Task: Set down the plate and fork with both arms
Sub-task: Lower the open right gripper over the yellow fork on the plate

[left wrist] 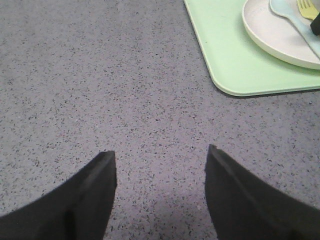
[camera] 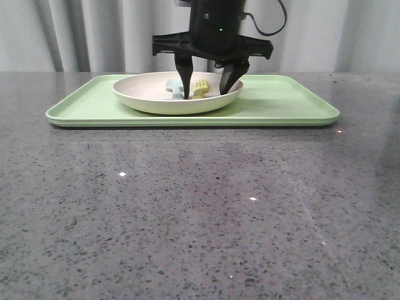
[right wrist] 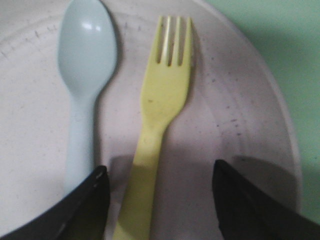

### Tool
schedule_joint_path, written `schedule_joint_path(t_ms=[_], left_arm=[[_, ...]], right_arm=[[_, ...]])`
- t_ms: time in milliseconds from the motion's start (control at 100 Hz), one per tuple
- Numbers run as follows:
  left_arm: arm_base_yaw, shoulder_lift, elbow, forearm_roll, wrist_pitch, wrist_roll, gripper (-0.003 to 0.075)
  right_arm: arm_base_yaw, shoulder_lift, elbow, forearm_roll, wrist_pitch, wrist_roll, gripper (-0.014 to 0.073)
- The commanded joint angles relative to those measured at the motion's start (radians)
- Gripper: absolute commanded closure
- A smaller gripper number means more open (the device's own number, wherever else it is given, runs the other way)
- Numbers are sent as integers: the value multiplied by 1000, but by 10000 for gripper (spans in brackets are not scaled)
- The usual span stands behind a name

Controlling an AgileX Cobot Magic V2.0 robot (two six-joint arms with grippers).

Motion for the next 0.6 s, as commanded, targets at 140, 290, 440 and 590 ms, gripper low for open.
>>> schedule_joint_path(t_ms=[140,290,440,590], left_arm=[[0,0,-28,-16,-72,-3,333],[0,0,-28,-16,-72,-3,333],[0,0,-28,-16,-72,-3,333],[0,0,-28,-16,-72,-3,334]], right_arm=[[-1,-61,-33,-25,-42,0,138],[-1,-51,-33,-22,-35,0,138],[-1,-35,-33,-16,-19,0,146],[-1,-34,-33,-16,-11,0,267]])
